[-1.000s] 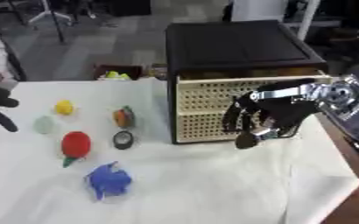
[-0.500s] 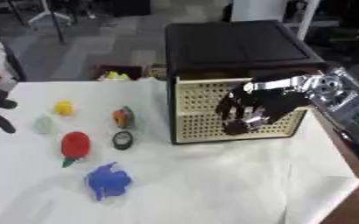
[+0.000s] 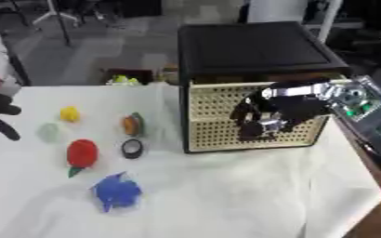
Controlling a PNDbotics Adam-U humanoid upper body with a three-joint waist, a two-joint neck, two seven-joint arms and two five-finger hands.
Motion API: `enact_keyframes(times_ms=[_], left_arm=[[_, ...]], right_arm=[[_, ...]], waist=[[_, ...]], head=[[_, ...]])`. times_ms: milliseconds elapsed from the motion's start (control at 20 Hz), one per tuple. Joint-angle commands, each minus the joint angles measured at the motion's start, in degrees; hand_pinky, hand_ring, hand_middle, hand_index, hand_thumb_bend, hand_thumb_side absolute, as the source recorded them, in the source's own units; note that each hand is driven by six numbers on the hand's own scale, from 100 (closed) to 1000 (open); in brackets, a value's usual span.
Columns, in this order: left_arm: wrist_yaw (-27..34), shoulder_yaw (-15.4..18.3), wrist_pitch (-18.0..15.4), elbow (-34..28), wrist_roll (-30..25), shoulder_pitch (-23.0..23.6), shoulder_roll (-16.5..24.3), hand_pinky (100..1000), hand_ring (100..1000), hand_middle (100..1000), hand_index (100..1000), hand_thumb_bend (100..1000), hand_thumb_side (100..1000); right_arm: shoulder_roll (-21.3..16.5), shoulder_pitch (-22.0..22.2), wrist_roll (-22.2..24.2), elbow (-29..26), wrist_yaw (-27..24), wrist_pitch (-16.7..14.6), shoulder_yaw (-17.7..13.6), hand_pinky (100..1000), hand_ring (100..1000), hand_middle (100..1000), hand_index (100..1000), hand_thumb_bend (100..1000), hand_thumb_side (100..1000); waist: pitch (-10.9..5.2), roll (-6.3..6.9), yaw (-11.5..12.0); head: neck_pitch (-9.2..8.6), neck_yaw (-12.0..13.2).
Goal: Pick up objects from table and place into drawer.
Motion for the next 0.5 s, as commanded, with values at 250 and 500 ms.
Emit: enact_keyframes(times_ms=[250,500], left_arm=[[0.2,0.5,0.2,-1.0,0.1,-0.4,0.5,531,733,709,874,135,1000],[0.1,0.6,0.2,-1.0,0.0,-0.2,0.5,531,733,708,874,135,1000]], right_arm=[[-4.7,2.9,-5.6,-11.3,-1.1,-3.5,-4.2,100,618,728,847,698,873],[-6.2,5.8,-9.4,-18.1,0.0,-5.4,-6.9,100,619,723,843,729,939]], waist=[[-1.14,-0.09,-0.4],[-1.23,-0.10,-0.6]], head=[[-0.56,0.6],[-0.49,0.9]])
